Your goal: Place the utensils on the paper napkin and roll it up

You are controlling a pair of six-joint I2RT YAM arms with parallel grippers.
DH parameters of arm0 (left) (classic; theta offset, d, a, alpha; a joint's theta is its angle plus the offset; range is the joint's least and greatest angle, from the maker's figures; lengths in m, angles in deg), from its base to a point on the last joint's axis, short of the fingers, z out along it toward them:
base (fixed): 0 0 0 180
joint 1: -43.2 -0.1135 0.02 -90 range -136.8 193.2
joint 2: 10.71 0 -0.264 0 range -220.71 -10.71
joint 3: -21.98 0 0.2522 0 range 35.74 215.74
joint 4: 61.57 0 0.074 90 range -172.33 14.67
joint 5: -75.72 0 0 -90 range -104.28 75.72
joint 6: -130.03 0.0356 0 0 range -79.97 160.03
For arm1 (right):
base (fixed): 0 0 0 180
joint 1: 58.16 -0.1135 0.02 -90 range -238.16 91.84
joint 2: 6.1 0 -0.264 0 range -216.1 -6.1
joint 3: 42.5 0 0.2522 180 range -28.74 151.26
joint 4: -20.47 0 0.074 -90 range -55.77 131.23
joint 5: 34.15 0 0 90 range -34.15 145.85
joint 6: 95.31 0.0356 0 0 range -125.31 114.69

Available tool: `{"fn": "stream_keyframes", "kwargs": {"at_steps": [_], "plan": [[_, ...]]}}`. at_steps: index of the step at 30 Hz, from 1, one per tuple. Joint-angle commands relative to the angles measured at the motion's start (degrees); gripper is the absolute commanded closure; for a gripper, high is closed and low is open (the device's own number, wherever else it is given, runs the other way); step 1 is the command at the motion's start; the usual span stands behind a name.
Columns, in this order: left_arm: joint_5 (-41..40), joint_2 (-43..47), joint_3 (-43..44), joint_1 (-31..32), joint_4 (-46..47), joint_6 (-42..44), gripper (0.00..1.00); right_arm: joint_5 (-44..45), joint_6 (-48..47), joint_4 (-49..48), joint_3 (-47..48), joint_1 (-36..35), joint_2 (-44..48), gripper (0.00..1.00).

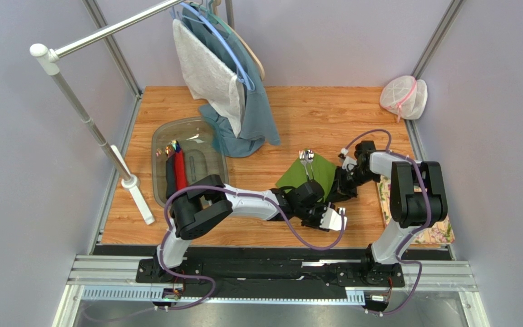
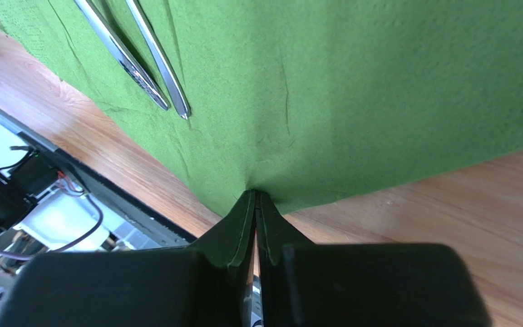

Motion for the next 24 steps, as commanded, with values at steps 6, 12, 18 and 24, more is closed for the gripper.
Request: {"fn": "stream_keyframes", "kwargs": {"at_steps": [6,12,18,24], "plan": [[-3.1,-0.6,-0.5,-0.7,-0.4,-1.4,0.57,0.8,-0.5,-0.3,1.0,0.0,-3.3,0.93],[-3.5,1.2,-2.9,-2.2,-0.2,-0.4,0.57,0.4,-0.5,-0.1,1.0,0.1,-3.6,0.93],[-3.3,0.4,-2.9,-2.9,-1.6,-0.7,0.65,0.4,-0.5,0.0,1.1,0.0,-3.6,0.94],[-4.0,-0.3,-3.2,-3.9,-1.9,-0.9,0.72,0.4,-0.4,-0.1,0.8,0.0,-2.7,0.94]]}}
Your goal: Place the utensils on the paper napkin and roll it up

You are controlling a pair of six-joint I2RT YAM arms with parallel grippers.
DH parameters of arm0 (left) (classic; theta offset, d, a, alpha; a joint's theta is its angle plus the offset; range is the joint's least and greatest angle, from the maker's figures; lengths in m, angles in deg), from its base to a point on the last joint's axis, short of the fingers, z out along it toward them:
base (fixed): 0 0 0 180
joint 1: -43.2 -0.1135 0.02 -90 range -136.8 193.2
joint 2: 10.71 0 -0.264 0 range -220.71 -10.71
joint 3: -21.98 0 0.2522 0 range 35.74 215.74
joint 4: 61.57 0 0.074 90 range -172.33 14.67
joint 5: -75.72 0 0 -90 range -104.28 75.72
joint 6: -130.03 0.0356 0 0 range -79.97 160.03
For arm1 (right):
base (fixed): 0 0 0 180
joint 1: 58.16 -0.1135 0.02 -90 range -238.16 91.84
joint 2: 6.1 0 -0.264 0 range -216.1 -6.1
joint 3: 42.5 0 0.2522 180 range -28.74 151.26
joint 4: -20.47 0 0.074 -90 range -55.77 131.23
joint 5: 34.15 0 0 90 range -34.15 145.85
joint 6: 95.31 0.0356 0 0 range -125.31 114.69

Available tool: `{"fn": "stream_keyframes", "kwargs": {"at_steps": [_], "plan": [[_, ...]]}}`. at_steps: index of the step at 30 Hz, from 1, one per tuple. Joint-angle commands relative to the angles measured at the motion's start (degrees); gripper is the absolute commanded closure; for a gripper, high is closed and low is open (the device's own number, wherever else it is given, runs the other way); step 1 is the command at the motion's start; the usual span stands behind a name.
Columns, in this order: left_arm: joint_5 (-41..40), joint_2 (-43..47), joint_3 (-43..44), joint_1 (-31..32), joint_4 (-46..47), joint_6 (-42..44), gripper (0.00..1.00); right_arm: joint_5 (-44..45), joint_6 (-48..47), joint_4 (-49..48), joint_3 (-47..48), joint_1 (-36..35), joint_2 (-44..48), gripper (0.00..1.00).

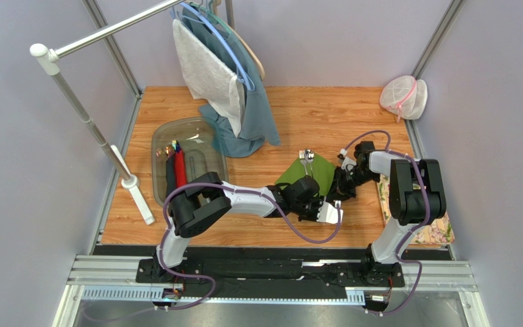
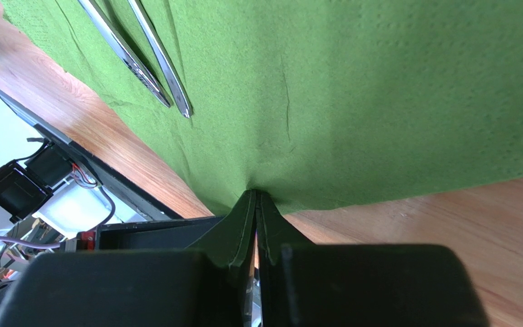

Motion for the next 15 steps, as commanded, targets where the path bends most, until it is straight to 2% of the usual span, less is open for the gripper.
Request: {"fn": "stream_keyframes", "kwargs": {"at_steps": [1,4,5,7,15], "plan": [[-2.3,-0.8,-1.7,-1.6,-3.8,-0.4,0.73,2.8,-0.7,-0.8,0.2,-0.2,-0.9,0.94],[-1.6,-0.3,-2.2,-1.7,-3.8,-0.3,0.82,2.2,-0.9,-0.8,0.2,-0.2,-0.9,0.94],[-1.2,-0.1,-2.1,-1.6,-4.0,-0.2,0.90,2.1,-1.0,-0.8,0.2,-0.1,-0.6,0.94],[0.2,0.6,-2.1,-1.5,-4.6,-0.2,0.98,1.7,-1.1,-0.8,0.3,-0.2,0.2,0.94],[4.5,3.6,-2.3,0.1,-9.0,-4.2,1.00,-1.0,-0.2,0.2,3.6,-0.2,9.2,0.92]]}}
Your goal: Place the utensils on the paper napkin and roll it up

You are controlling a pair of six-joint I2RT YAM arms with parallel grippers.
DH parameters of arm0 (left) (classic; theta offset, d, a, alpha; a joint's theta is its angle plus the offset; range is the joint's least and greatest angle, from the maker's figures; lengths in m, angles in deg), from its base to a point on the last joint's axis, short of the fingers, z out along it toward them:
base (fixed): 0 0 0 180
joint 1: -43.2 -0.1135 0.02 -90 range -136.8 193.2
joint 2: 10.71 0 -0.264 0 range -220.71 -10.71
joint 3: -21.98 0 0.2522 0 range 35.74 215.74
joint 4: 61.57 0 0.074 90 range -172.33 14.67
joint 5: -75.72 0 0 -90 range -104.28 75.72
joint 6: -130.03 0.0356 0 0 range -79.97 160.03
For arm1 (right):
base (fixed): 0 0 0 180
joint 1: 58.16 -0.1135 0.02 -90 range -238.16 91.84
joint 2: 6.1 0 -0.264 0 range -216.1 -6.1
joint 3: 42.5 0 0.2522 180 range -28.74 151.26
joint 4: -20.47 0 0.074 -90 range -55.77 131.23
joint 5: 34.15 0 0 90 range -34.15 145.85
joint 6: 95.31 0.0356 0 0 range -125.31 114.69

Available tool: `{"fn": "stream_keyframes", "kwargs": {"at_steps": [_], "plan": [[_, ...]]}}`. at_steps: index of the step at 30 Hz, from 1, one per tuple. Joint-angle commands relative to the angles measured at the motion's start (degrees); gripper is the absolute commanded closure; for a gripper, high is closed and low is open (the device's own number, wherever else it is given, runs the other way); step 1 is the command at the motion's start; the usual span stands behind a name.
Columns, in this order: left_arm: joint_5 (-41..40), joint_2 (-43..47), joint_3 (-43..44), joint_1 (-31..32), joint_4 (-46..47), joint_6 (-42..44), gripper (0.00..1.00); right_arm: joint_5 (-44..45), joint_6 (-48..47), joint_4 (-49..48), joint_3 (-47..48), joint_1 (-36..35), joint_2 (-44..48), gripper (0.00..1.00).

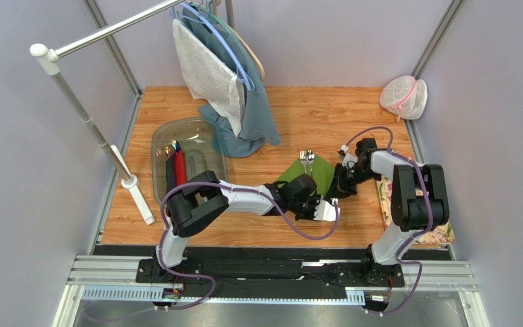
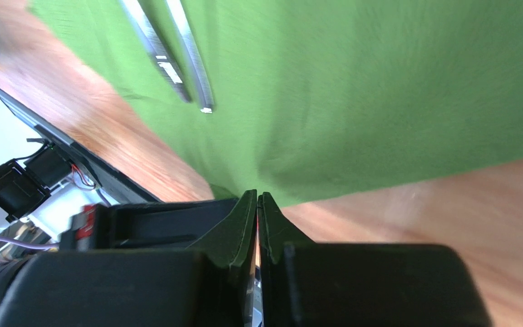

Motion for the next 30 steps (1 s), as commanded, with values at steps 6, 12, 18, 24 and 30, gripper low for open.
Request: {"fn": "stream_keyframes", "kwargs": {"at_steps": [6,12,18,24,30], "plan": [[5.8,6.2,-2.3,2.2,-9.8,-10.1,1.00,-0.1,-1.6,3.0,7.4,-0.2,9.5,0.91],[6.4,9.0,-0.9,2.0,-12.5,-12.5,1.00,0.0,-3.4,5.0,7.6,1.9,9.6,0.91],[7.1,9.4,2.7,-0.7,-14.7,-12.8,1.00,-0.2,-4.1,6.1,6.3,2.9,10.5,0.91],[7.5,8.3,6.4,-3.2,-16.7,-10.8,1.00,-0.7,-4.2,6.2,4.7,3.0,11.0,0.91],[8.9,8.0,8.0,-4.5,-18.2,-8.8,1.00,-2.9,-4.1,6.2,4.0,3.0,9.5,0.92]]}}
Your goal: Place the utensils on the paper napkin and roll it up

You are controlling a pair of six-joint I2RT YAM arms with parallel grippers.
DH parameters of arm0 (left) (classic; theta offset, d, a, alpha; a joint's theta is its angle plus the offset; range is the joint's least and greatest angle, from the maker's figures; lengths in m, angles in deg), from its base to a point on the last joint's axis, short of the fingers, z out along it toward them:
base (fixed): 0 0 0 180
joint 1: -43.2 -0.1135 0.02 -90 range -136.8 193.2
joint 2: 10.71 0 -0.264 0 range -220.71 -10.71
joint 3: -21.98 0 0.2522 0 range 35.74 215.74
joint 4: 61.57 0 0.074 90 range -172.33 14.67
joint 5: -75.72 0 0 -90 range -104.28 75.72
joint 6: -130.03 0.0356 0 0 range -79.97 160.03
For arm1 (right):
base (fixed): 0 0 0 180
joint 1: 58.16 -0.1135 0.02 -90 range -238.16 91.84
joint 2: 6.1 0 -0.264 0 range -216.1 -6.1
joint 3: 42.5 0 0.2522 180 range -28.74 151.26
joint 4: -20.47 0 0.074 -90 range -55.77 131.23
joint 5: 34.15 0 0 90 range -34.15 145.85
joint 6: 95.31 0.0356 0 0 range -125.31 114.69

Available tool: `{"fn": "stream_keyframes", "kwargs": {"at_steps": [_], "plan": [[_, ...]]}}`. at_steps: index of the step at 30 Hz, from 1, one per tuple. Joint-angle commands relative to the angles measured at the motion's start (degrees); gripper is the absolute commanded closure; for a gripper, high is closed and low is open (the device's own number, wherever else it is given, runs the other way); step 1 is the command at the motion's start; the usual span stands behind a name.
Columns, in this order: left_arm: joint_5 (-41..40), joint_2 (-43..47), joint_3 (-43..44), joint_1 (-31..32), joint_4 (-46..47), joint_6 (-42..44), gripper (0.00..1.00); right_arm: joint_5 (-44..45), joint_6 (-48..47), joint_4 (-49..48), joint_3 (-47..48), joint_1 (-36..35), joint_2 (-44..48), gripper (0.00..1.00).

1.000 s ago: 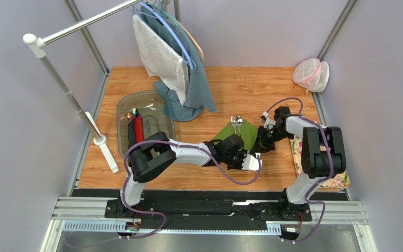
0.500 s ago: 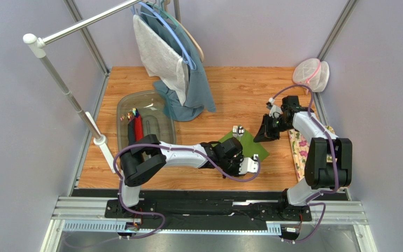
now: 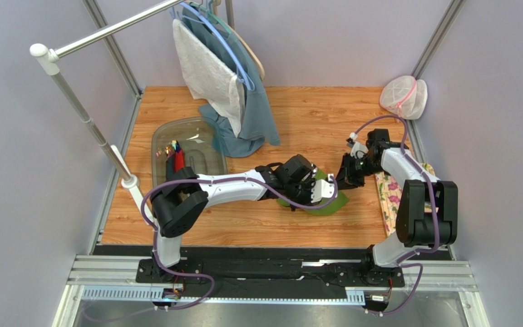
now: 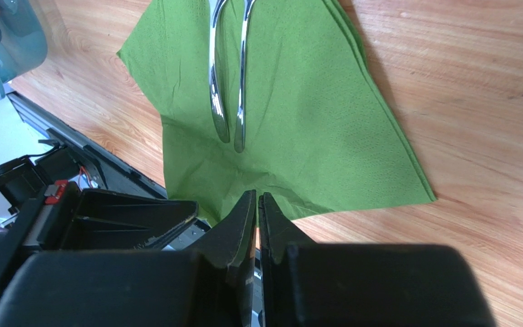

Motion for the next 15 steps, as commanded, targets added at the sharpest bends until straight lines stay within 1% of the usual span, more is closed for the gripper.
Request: {"fn": "stream_keyframes", "kwargs": {"at_steps": [1,4,8,9,15], "plan": [[2.9,1.4,2.1,-0.4,-2.0,2.5,1.00,-3.5,-0.1,-0.2,-0.4,0.1,-0.5,0.92],[3.1,1.7,1.7,-0.4,-1.6,2.3,1.00,-4.5,0.4,-0.5,-0.3,-0.5,-1.7,0.93],[1.4,1.8,1.5,-0.6,0.1,2.3,1.00,-4.0,-0.1,-0.3,-0.5,-0.8,-3.7,0.93],[0.0,1.5,2.1,-0.8,0.3,2.4,1.00,-3.8,-0.2,-0.1,-0.5,-0.8,-3.7,0.93],[-1.3,-1.2,5.0,-2.7,0.1,2.9,1.00,-4.1,1.3,-0.1,-0.8,-0.7,-0.8,0.90]]}}
